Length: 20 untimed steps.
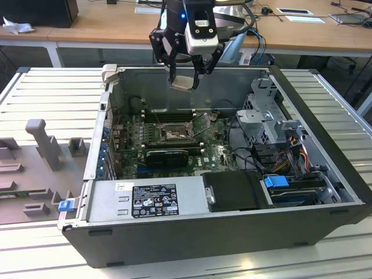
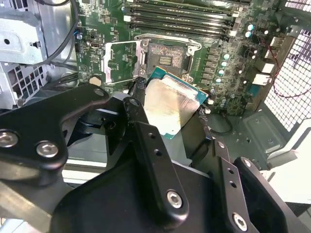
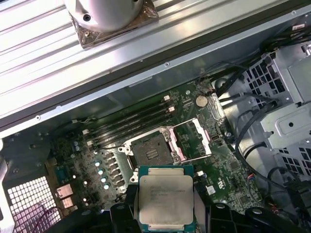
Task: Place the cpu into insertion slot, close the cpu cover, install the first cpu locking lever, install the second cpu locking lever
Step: 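Place the cpu into insertion slot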
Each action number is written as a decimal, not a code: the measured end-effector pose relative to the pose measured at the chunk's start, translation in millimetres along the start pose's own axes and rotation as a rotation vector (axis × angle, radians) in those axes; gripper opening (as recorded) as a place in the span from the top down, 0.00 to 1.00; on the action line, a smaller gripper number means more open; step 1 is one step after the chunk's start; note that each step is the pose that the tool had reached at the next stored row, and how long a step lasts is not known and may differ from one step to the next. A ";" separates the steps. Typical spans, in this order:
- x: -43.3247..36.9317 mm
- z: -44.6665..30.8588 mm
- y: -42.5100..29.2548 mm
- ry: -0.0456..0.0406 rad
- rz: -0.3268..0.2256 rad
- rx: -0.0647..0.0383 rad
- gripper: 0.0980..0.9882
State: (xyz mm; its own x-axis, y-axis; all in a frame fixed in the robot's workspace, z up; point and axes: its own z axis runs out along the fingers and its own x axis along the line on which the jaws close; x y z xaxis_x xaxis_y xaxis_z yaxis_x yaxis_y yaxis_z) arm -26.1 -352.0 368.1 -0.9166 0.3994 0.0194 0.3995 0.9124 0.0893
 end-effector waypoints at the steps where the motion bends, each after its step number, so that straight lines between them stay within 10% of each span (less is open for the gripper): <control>1: 0.0 0.0 0.0 -0.0013 0.014 0.000 0.50; 20: 0.0 0.1 0.0 -0.0179 0.200 -0.004 0.50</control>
State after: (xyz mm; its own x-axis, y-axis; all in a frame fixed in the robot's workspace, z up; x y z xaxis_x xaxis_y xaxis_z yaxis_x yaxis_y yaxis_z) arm -26.1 -352.0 368.0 -0.8183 0.5744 0.0194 0.5736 0.8142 0.0892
